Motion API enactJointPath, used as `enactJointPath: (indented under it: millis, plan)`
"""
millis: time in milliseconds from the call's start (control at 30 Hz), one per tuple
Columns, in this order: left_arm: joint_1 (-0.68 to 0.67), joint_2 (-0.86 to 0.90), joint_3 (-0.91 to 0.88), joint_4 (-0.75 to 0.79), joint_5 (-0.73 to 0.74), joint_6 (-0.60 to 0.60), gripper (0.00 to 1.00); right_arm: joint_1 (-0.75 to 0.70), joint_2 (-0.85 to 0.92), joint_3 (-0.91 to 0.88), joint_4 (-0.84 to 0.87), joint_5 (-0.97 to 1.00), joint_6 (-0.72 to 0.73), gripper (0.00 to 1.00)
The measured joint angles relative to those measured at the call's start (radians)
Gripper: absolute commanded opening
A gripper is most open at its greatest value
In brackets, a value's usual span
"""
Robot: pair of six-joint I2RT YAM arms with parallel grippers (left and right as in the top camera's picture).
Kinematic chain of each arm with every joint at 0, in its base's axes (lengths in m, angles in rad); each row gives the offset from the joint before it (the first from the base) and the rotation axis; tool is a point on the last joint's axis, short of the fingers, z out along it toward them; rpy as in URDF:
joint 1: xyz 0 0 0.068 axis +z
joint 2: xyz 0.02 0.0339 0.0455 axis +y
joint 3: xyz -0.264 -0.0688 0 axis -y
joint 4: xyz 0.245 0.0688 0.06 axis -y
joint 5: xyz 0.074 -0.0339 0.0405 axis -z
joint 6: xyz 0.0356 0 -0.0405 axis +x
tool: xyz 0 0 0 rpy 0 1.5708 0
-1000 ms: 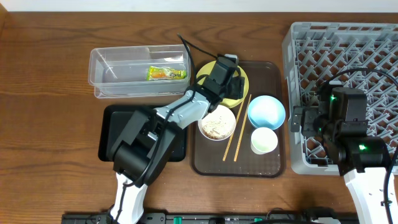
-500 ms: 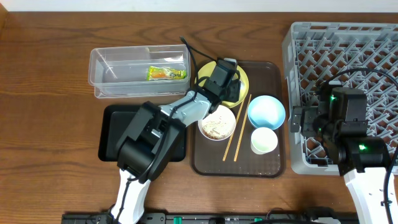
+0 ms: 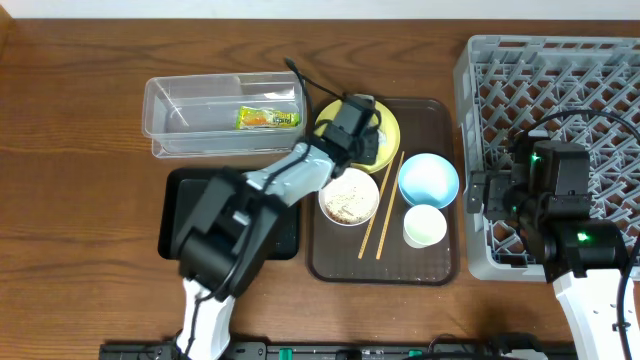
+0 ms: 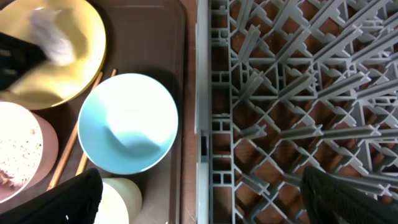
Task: Sort waste into correct bins and load items into the dishwasher rack
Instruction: 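Tip the yellow plate over the clear container, then set it back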
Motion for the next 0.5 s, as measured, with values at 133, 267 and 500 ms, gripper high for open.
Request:
enactJointPath:
  millis: [133,267,500]
  plan:
    - [0.054,-0.150,0.000,-0.119,0.000,0.000,0.07,0.000,0.000,0.000,-0.001,0.000,0.000,0.99]
    - [0.134,-0.289,0.002,-0.247,-0.025,0.000,0.07,0.000,0.000,0.001,0.000,0.000,0.000,0.99]
    - [0.294,-0.343,0.002,-0.354,-0.071,-0.010,0.35,0.000,0.000,0.001,0.000,0.000,0.000,0.99]
